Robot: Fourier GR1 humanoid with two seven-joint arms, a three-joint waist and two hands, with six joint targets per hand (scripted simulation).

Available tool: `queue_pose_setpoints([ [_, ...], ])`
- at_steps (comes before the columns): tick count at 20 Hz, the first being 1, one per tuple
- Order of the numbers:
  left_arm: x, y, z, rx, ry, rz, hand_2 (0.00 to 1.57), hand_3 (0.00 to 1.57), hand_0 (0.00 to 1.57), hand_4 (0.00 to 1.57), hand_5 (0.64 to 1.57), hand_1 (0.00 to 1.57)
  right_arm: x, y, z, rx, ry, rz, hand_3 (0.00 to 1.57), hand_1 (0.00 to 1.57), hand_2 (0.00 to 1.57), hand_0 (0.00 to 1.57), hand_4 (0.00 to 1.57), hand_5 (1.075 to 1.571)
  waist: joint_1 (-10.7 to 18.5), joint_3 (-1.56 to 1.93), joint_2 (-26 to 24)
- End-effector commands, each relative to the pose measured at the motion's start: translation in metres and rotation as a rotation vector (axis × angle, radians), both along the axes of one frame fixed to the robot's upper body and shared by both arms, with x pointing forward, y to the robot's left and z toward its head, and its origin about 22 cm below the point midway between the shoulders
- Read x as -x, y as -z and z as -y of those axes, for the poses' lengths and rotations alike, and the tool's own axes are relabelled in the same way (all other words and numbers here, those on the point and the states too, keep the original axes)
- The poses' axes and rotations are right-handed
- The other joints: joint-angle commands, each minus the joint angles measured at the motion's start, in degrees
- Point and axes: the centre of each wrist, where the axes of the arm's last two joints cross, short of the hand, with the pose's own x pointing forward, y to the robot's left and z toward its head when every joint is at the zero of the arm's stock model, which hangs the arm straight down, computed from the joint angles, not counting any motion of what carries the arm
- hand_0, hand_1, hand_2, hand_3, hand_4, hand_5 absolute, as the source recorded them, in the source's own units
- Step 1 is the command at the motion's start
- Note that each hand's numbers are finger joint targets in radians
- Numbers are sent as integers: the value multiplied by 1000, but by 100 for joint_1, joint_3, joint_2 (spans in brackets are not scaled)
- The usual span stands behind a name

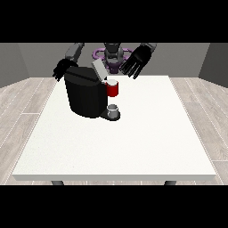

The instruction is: Insert the coffee pod into the coffee machine and close the lid

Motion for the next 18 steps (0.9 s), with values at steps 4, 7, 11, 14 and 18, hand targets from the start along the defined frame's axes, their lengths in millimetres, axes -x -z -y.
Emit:
queue_pose_setpoints([
  [4,14,76,-19,352,-55,-139,0,0,0,0,1571,0,36,33,9,-25,62,-95,0,0,0,0,424,1571,333,-9,-896],
  [7,24,117,8,616,-27,-196,0,0,0,261,1571,0,41,36,33,4,68,-154,0,0,0,0,399,1571,591,-13,-1308],
  [11,43,157,5,727,-22,-271,0,0,0,0,1571,0,50,37,52,53,85,-150,0,0,0,0,433,1571,1020,-4,-1849],
  [14,62,190,-5,786,-64,-305,0,0,0,0,1571,0,38,13,44,72,10,-132,0,0,0,0,390,1571,1084,-7,-2023],
  [18,82,219,-18,886,-138,-358,0,0,0,215,1571,0,38,4,26,65,-93,-96,0,0,0,0,257,1571,1236,-6,-2264],
])
